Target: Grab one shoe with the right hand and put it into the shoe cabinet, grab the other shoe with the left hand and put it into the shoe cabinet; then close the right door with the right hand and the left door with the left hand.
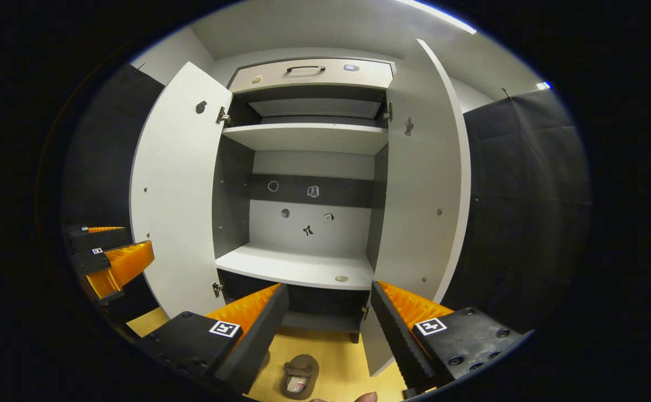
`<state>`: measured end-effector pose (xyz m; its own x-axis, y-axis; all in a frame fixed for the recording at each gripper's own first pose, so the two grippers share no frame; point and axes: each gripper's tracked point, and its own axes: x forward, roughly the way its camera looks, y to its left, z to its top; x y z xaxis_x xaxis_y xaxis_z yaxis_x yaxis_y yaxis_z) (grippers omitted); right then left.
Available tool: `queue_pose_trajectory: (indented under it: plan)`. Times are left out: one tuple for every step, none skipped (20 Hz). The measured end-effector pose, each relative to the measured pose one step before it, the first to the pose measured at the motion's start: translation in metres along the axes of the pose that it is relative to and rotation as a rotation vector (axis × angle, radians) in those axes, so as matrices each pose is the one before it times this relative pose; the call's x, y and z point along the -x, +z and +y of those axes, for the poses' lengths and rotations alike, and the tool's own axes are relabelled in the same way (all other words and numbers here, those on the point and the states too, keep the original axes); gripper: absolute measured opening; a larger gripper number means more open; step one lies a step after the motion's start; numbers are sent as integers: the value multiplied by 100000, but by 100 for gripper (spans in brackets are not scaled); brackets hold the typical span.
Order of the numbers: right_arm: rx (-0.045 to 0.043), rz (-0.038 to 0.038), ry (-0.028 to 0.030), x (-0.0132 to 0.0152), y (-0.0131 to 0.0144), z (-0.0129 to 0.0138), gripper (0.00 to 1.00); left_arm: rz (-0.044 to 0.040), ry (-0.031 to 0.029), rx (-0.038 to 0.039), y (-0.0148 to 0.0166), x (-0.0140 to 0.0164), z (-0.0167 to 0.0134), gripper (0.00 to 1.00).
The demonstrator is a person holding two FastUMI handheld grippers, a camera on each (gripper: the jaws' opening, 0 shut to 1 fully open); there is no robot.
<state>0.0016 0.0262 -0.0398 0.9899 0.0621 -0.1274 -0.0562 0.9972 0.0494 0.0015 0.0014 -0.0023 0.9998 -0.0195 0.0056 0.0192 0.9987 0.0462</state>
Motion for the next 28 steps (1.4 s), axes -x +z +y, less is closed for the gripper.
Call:
queue_pose_trajectory:
  plan:
    - [-604,2545,863,-86,-967,408,98,150,161,-115,-116,-81,153,95]
    - [-465,2808,924,-45,-1170,402,98,210,184,5,-237,-9,73,95]
    - [-405,3174,1233,-53,-1313,527,98,223,256,152,-126,-85,152,95]
    - [-460,3460,1042,-75,-1571,462,98,54,139,292,-211,1,128,95]
    - [-560,3795,1235,-233,-1605,507,98,85,204,200,-121,-81,131,95]
    - [-673,3956,1128,-236,-1812,489,98,242,369,31,-290,43,192,95]
    - [-932,4380,1463,-268,-1924,415,98,337,309,-165,-161,-17,232,95]
    - [-824,4364,1685,-396,-1992,535,98,297,339,-274,-248,-41,127,95]
    - [-342,4694,1179,-522,-1877,408,98,395,306,-355,-221,-59,215,95]
    - [-395,3883,1064,-611,-1735,402,98,380,265,-313,-315,-27,166,95]
    - [-181,3261,903,-710,-1502,364,99,423,170,-235,-223,-51,160,95]
    - [6,2928,768,-754,-1514,290,99,384,-65,14,-300,-16,10,95]
    - [-166,2985,579,-732,-1434,210,99,382,-44,209,-208,-39,56,95]
    - [-680,3200,702,-864,-1395,254,99,522,-54,253,-349,-23,16,95]
    - [-1313,3519,1026,-912,-1492,278,99,556,-89,245,-201,-101,1,95]
    - [-1761,3451,862,-1006,-1420,299,99,421,-371,165,-270,18,-7,95]
    - [-2090,3108,358,-856,-1156,57,99,139,-244,-11,-104,-13,31,95]
    - [-1823,3147,36,-1243,-1171,-68,99,-55,-185,-260,-237,-84,86,95]
    - [-1680,3142,-223,-1184,-1137,-268,99,-200,84,-442,-107,-31,117,95]
    - [-1478,2544,-502,-1226,-1003,-334,99,-92,169,-428,-157,-79,224,95]
    - [-1236,2603,-208,-1223,-954,-149,98,138,190,-299,-132,-53,181,95]
    - [-1159,1924,75,-1101,-736,-196,96,199,88,-38,-272,29,164,95]
    - [-505,1870,-674,-1091,-610,-324,95,333,24,238,-160,-112,192,95]
    - [-425,1321,-488,-1068,-492,-338,95,430,210,403,-390,-18,206,95]
    - [-651,1087,-373,-1011,-361,-119,92,639,515,421,-246,-106,296,95]
    - [-129,985,-1241,-1180,-422,-411,88,770,727,510,-442,-70,345,95]
    - [-396,838,-920,-984,-444,-252,83,798,551,678,-271,-39,332,95]
    - [-705,1265,-811,-880,-315,-217,83,800,298,617,-358,-92,213,95]
